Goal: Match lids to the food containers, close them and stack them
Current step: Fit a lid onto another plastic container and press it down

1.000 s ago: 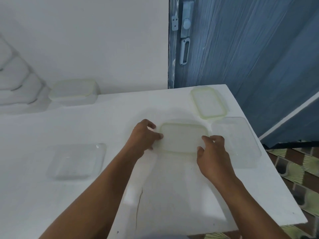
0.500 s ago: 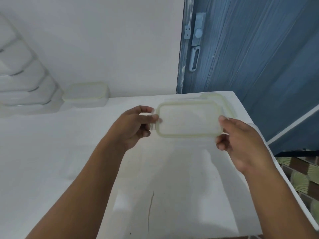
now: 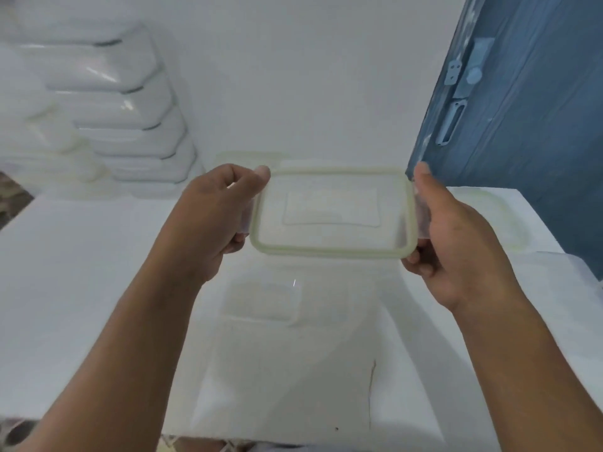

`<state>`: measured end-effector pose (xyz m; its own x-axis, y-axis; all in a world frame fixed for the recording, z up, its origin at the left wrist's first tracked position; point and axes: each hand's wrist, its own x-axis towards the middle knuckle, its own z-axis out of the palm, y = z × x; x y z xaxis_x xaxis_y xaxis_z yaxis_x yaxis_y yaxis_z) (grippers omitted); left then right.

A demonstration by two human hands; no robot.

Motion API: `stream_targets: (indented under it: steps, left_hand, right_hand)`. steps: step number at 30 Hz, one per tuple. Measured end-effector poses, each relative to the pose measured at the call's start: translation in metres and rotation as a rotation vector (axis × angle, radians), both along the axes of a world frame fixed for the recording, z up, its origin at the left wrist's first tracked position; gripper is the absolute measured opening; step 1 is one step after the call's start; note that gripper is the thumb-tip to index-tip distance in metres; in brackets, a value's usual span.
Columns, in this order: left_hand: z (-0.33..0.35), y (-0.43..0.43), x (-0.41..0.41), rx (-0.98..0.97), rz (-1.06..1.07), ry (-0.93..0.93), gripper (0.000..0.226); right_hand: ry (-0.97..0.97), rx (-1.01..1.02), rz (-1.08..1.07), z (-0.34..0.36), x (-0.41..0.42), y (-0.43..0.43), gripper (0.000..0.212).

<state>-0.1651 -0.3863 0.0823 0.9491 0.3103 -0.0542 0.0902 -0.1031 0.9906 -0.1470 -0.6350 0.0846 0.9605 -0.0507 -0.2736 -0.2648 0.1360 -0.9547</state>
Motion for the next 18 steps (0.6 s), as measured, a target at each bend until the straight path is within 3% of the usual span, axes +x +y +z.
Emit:
stream_targets:
  steps: [8, 13, 18]
  left_hand:
    - [-0.037, 0.081, -0.027, 0.123, 0.17, 0.015, 0.023]
    - [-0.092, 0.097, -0.027, 0.215, 0.192, 0.081, 0.02]
    - [-0.119, 0.106, -0.027, 0.353, 0.15, 0.186, 0.021]
  right_hand:
    - [0.021, -0.222, 0.115, -0.042, -0.011, 0.09, 0.048]
    - [0.029, -0.406, 0.109, -0.089, -0.012, 0.108, 0.06]
    - [0.051, -0.537, 0.084, -0.12, -0.019, 0.121, 0.055]
